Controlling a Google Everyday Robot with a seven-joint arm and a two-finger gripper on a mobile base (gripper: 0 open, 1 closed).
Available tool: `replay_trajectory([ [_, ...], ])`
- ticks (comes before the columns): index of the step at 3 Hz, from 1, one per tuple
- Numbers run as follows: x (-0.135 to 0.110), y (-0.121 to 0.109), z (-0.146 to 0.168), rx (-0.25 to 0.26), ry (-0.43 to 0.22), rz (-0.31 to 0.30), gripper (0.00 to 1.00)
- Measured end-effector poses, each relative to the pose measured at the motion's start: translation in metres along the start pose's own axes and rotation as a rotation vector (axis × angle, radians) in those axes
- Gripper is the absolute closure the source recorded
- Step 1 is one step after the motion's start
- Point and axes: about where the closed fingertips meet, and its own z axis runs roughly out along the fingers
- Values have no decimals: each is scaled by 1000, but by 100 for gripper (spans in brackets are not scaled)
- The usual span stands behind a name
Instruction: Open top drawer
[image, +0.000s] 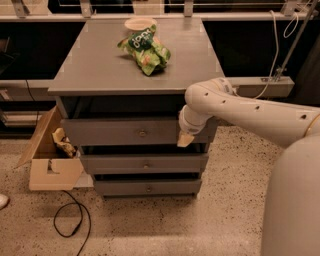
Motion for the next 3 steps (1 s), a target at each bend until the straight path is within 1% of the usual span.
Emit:
replay_trajectory([
  [1,3,12,-9,-3,8,3,66],
  [2,1,10,-15,-3,8,3,89],
  [3,1,9,-17,-3,8,3,97],
])
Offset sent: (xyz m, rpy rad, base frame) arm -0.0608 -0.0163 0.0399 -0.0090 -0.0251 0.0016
